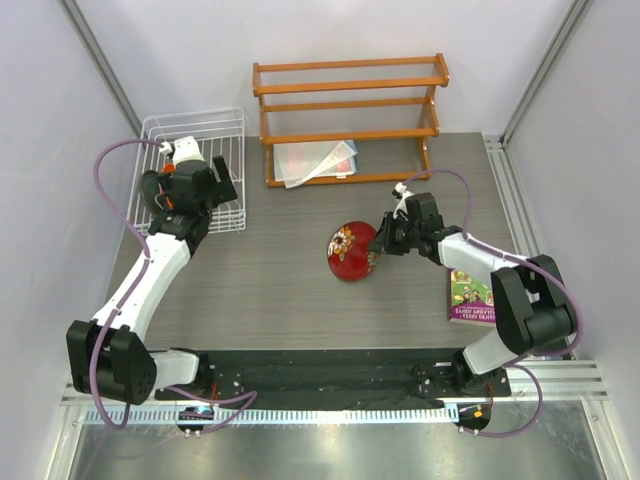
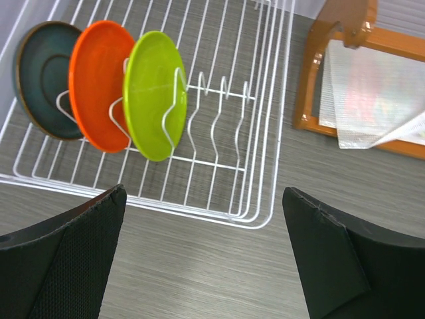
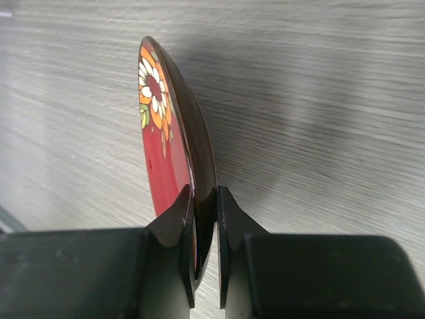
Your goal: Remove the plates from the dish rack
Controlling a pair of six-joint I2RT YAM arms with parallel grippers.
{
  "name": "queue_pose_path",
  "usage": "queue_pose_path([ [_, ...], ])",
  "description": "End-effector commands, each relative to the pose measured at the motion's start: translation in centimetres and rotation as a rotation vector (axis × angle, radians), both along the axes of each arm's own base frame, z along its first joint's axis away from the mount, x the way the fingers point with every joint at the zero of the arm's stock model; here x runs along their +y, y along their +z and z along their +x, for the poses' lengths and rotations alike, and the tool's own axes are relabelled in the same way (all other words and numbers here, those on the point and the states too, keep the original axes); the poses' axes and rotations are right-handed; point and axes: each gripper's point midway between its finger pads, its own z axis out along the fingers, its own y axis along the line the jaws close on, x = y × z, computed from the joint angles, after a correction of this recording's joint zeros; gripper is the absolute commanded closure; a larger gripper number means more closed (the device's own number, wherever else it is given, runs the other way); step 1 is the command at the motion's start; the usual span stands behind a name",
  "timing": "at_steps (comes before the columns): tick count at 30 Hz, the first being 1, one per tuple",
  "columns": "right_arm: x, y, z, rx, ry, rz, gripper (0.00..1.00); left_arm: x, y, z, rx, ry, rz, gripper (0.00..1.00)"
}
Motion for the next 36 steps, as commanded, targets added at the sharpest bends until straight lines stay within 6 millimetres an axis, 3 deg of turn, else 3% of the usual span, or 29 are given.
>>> queue_pose_path([
  [1,1.2,-2.6,-1.1,0.087,0.066,0.028,0.99,1.0,1.7,0.7,-0.047,0.026,-0.006,0.01],
  [9,0.6,-5.4,0.5,0.139,0.012,-0.044,0.98,0.3,0.8,1.3,-0.022,-0.003,-0.029,0.01],
  [12,-0.2,-6.3,0.8,0.162,-0.027,-0.092,0.81,0.3,0.9,1.2,-0.025,-0.003,-0.029,0.00],
  [26,-3.8,-10.5,0.6,0.230,-0.157,-0.278,0.72,0.5,1.5,1.0,-0.033,-0.009,-0.014,0.01],
  [32,-4.4,-11.1,0.8,0.229,-0.185,-0.305,0.57,0.6,1.6,0.9,-0.035,-0.005,-0.007,0.00],
  [35,-4.4,-11.1,0.8,0.230,-0.185,-0.307,0.57,0.5,1.5,0.9,-0.032,-0.010,-0.010,0.00],
  [36,-4.3,-11.1,0.8,0.232,-0.186,-0.303,0.52,0.5,1.6,1.0,-0.035,-0.012,-0.012,0.01],
])
